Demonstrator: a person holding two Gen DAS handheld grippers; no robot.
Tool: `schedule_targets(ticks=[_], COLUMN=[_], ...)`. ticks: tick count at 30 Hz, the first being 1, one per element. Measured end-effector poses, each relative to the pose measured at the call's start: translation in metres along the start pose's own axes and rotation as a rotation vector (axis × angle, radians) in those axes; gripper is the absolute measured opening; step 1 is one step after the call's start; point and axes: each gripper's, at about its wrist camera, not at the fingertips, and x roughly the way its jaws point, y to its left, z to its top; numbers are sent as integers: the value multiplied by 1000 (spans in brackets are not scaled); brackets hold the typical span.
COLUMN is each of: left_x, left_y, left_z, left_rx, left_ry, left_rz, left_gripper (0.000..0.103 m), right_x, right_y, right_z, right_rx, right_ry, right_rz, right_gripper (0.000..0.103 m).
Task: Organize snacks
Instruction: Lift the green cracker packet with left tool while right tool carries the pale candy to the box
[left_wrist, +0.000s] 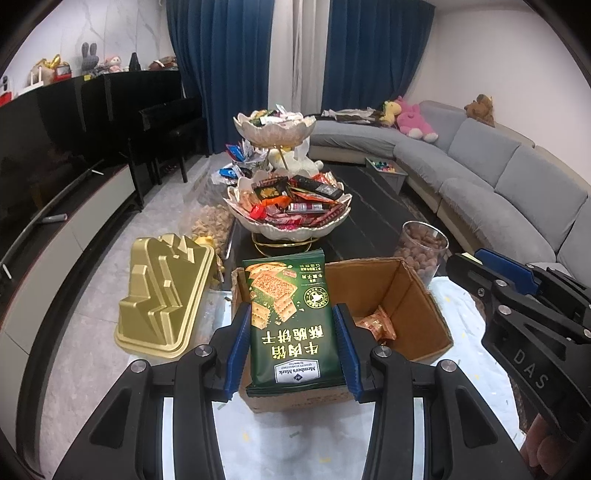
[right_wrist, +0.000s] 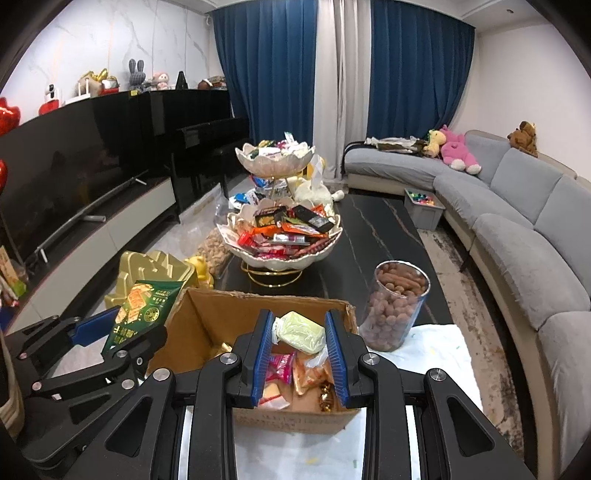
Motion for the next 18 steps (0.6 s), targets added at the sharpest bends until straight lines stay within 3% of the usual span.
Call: schedule_targets(ticks=[18], left_x=[63], left_y=[1], left_z=[-3], left_rx=[29], left_ry=[105], left_rz=[-23], left_gripper=[43], right_x=[76], right_y=[-5], right_z=[-4], right_rx=[-37], right_ry=[146], right_rz=[15], right_gripper=[30])
